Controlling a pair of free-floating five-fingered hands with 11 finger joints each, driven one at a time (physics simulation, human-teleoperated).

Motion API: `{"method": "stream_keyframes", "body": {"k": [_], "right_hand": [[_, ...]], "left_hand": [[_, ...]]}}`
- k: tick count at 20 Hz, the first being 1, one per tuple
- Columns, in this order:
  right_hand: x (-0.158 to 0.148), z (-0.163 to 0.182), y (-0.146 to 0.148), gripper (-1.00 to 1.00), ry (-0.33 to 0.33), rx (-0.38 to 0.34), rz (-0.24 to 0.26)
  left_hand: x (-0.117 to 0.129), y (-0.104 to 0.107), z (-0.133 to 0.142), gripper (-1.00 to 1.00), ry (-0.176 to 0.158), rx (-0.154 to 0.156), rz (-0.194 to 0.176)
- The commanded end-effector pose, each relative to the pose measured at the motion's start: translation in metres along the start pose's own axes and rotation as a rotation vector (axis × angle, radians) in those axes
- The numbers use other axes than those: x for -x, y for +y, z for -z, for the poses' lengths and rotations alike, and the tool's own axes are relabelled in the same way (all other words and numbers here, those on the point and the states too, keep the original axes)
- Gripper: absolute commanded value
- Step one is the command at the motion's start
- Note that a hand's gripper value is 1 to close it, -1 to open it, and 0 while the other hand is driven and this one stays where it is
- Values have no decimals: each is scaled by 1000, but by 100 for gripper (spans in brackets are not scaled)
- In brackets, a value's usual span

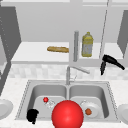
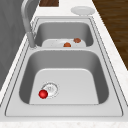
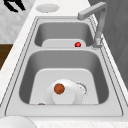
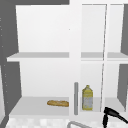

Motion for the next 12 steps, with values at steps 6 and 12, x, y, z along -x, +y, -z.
{"method": "stream_keyframes", "body": {"k": [6, 12], "right_hand": [[51, 5, 58, -100, -52, -34, 54], [60, 0, 77, -100, -12, -18, 18]], "left_hand": [[0, 0, 0, 0, 0, 0, 0], [0, 0, 0, 0, 0, 0, 0]]}}
